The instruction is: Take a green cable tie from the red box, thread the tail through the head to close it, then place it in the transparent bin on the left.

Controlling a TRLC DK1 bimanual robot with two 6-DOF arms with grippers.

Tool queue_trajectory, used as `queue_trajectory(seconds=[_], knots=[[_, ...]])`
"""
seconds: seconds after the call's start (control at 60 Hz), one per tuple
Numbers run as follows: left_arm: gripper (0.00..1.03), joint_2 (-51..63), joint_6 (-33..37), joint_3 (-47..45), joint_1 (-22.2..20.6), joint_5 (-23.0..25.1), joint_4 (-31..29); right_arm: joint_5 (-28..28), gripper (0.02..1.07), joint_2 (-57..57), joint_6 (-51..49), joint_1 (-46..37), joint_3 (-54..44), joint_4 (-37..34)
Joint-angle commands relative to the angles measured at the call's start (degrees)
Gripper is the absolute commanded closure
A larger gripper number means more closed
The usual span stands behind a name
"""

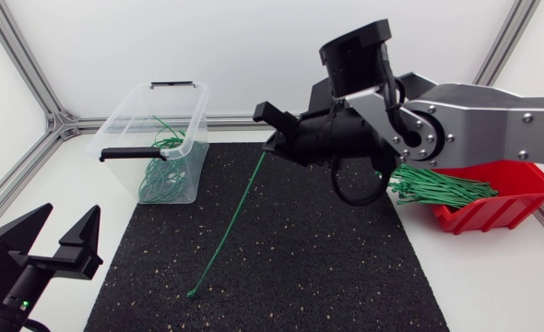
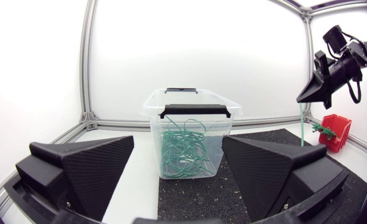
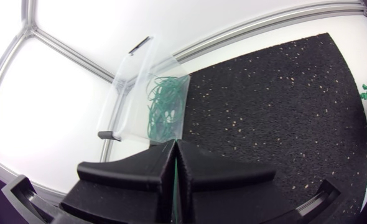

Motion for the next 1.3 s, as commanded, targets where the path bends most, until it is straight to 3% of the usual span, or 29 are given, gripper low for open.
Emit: queue_trajectory(seconds=[0.0, 0.267, 0.367, 0.6, 0.7, 0.95, 1.017, 1.05, 1.15, 1.283], knots=[[0.04, 0.3, -0.9, -2.2, -0.3, -0.4, -1.9, 0.1, 1.02, -0.9, -2.1, -1.6, -3.5, 0.1], [0.04, 0.3, -0.9, -2.2, -0.5, -0.4, -1.9, 0.9, 1.01, -5.7, -10.0, -4.2, -13.1, 0.5], [0.04, 0.3, -0.9, -2.2, -0.5, -0.4, -1.9, 2.2, 0.94, -5.4, -13.0, -5.0, -15.5, 1.1], [0.04, 0.3, -0.9, -2.2, -0.6, -0.4, -1.9, 5.5, 0.92, -5.4, -18.4, -7.0, -18.0, 1.2], [0.04, 0.3, -0.9, -2.2, -0.6, -0.4, -1.9, 6.6, 0.66, -5.0, -21.3, -7.2, -17.7, -0.3], [0.04, 0.3, -0.9, -2.2, -0.5, -0.4, -1.9, 12.5, 0.62, -4.3, -34.7, -5.0, -12.4, -8.6], [0.04, 0.3, -0.9, -2.1, -0.5, -0.4, -1.9, 13.8, 0.56, -4.0, -37.9, -3.9, -10.1, -12.7], [0.04, 0.3, -0.9, -2.2, -0.5, -0.4, -1.9, 14.2, 0.52, -3.9, -39.3, -3.6, -9.4, -14.4], [0.04, 0.2, -0.9, -2.2, -0.5, -0.4, -1.9, 16.2, 0.09, -1.6, -43.3, -1.6, -4.3, -24.0], [0.04, 0.2, -0.9, -2.2, -0.4, -0.4, -1.9, 16.1, 0.06, 2.7, -45.3, -0.5, 3.0, -35.7]])
